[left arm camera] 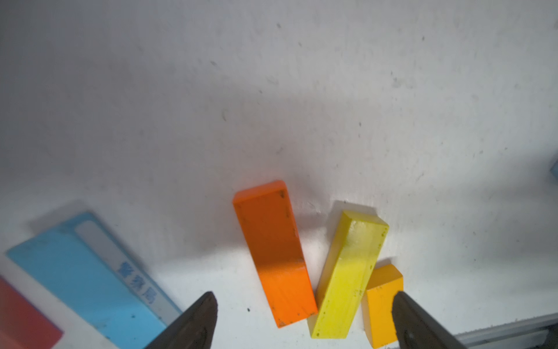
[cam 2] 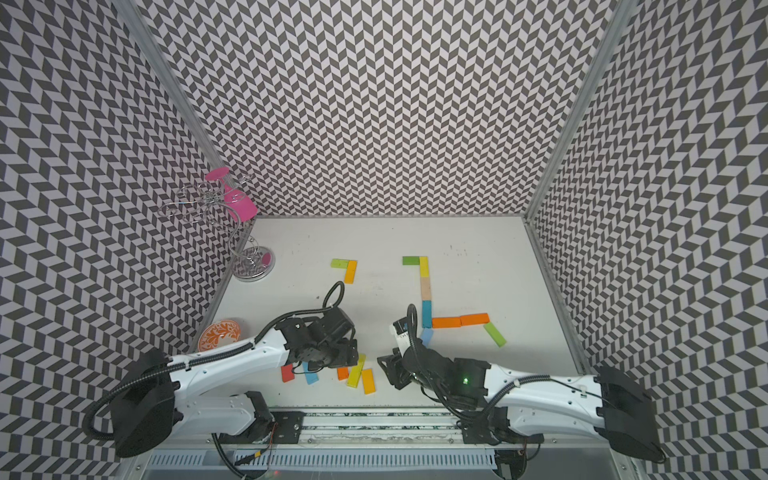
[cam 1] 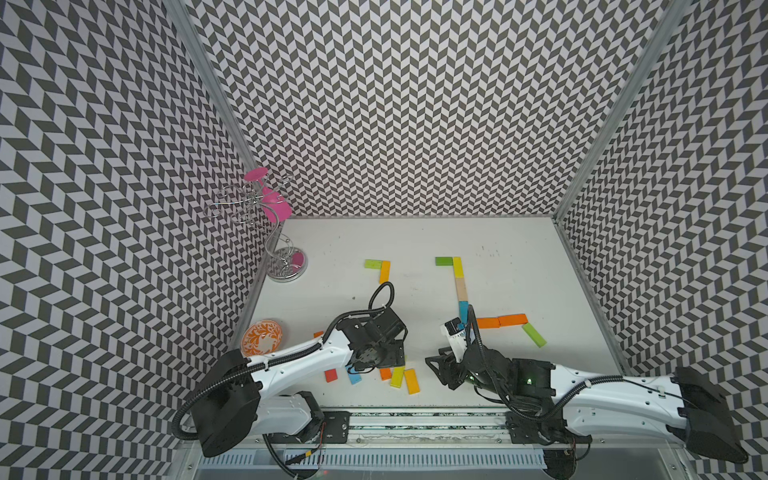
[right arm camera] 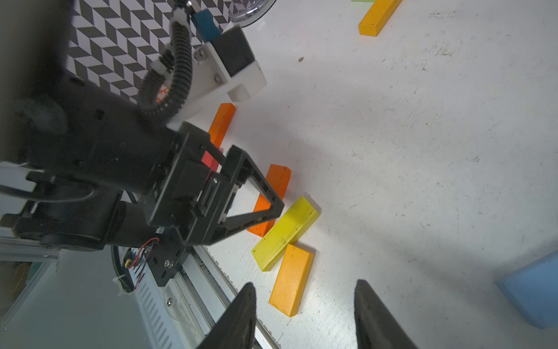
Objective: Assemble a giraffe with building blocks
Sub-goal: Adjust the building block at the center of the board, then assemble the building block at the center of the board.
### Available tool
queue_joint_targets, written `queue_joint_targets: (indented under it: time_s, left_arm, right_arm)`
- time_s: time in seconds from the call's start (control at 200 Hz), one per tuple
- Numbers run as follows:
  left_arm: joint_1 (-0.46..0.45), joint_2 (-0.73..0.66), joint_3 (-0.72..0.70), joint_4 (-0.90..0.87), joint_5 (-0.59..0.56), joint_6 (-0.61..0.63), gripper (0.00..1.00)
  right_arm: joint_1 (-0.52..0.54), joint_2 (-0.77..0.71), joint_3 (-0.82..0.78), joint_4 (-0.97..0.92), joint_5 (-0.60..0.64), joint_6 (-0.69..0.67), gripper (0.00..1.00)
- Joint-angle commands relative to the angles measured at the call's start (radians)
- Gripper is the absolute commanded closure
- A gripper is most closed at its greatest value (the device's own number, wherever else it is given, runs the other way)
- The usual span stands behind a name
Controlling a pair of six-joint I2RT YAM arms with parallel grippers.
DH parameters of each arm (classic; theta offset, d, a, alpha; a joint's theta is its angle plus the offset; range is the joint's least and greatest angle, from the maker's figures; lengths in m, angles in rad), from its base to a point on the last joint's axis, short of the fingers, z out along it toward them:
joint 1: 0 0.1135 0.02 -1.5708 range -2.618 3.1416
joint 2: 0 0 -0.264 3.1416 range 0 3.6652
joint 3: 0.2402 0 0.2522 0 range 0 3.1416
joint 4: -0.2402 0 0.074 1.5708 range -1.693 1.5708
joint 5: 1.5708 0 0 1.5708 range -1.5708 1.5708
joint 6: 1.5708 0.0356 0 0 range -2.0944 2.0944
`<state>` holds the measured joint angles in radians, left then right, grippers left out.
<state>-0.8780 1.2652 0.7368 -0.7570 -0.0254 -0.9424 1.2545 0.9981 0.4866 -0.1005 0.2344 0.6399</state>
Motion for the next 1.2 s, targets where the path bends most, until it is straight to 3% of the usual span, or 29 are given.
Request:
queue_joint_targets:
  time_s: [0.0,0.265,0.471,0.646,0.861,1.052,1.192]
  left_arm:
    - [0.042,0.007,-0.002,-0.033,-0.043,0.039,0.14]
    - [0.057,0.086,-0.021,0.029,-0.036,0.066,0.25]
    - [0.046,0.101,-0.063,0.054,-0.021,0.052,0.4]
    - [0.008,0.138,-0.065,0.08,-0.007,0.038,0.43]
    - [0.005,0.171,-0.061,0.093,-0.02,0.052,0.64]
    - [0.07,0.207,-0.02,0.081,-0.05,0.128,0.76]
    - [0.153,0.264,0.048,0.09,-0.058,0.229,0.79]
  right_arm:
    - [0.006,-0.001,-0.012,0.027,0.018,0.008,0.49]
    - [0.006,0.012,-0.006,0.024,0.014,0.006,0.5]
    - [0.006,-0.001,-0.015,0.023,0.023,0.01,0.5]
    - [0.006,0.008,-0.024,0.043,0.025,0.014,0.51]
    - [0.006,0.019,-0.02,0.036,0.023,0.015,0.51]
    - [0.006,0.019,-0.019,0.039,0.034,0.019,0.52]
    - [0.005,0.029,-0.011,0.042,0.044,0.02,0.52]
